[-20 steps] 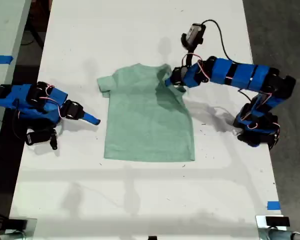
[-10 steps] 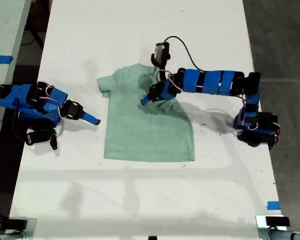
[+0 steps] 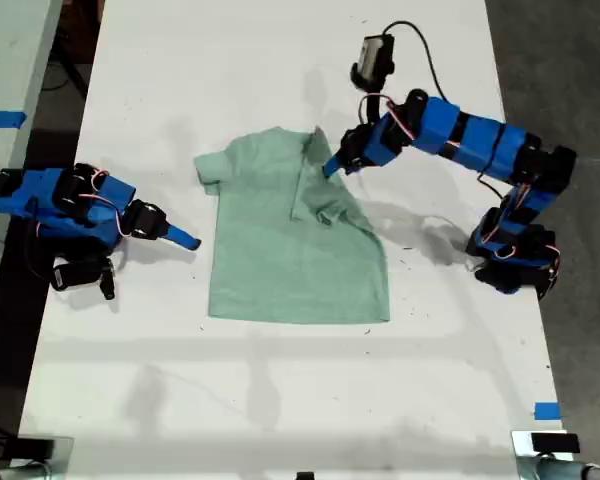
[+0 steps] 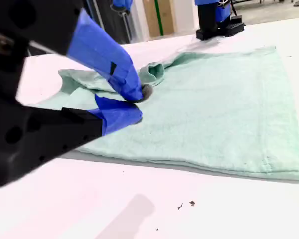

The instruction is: Fold t shirt

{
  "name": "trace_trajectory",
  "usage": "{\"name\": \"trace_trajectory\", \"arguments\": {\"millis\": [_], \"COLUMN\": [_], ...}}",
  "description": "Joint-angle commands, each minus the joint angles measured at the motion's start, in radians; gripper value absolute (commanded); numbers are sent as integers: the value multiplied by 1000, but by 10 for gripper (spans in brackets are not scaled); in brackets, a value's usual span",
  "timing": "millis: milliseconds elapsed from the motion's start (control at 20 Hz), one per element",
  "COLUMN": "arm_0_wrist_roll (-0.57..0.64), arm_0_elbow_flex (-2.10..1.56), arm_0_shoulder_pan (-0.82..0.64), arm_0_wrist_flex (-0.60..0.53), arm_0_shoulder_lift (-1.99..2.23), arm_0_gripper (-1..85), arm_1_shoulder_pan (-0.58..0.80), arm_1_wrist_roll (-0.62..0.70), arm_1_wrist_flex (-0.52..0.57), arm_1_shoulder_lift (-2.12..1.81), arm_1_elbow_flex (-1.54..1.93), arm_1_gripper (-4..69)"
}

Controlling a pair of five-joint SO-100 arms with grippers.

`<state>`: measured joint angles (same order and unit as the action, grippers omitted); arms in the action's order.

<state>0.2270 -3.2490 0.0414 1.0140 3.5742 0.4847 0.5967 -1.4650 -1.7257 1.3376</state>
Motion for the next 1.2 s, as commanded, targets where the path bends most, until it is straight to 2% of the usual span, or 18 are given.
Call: {"name": "trace_trajectory", "arguments": {"millis": [0, 100, 200, 350, 450, 500, 650, 850, 1150], "arm_0_wrist_roll": [3, 3, 3, 3, 3, 3, 3, 3, 3], "arm_0_elbow_flex": [-41, -41, -41, -41, -41, -41, -41, -41, -41], "arm_0_shoulder_pan": [-2, -2, -2, -2, -2, -2, -2, -2, -3], "arm_0_wrist_flex": [3, 3, 3, 3, 3, 3, 3, 3, 3], "arm_0_shoulder_lift": [8, 8, 8, 8, 8, 8, 8, 8, 8], "arm_0_gripper": [26, 26, 26, 26, 26, 26, 26, 26, 26], "arm_1_shoulder_pan": [66, 123, 127, 9, -63, -95, -155, -97, -129], "arm_1_wrist_roll": [-20, -60, -98, -158, -221, -245, -224, -184, -160], "arm_1_wrist_flex": [-60, -72, -28, 52, 23, 21, 137, 110, 109], "arm_1_shoulder_lift": [-287, -537, -853, -1382, -1758, -1786, -1778, -1778, -1776], "arm_1_elbow_flex": [158, 391, 673, 1149, 1430, 1511, 1647, 1759, 1759], "arm_1_gripper": [119, 102, 64, 21, 21, 21, 21, 24, 35]}}
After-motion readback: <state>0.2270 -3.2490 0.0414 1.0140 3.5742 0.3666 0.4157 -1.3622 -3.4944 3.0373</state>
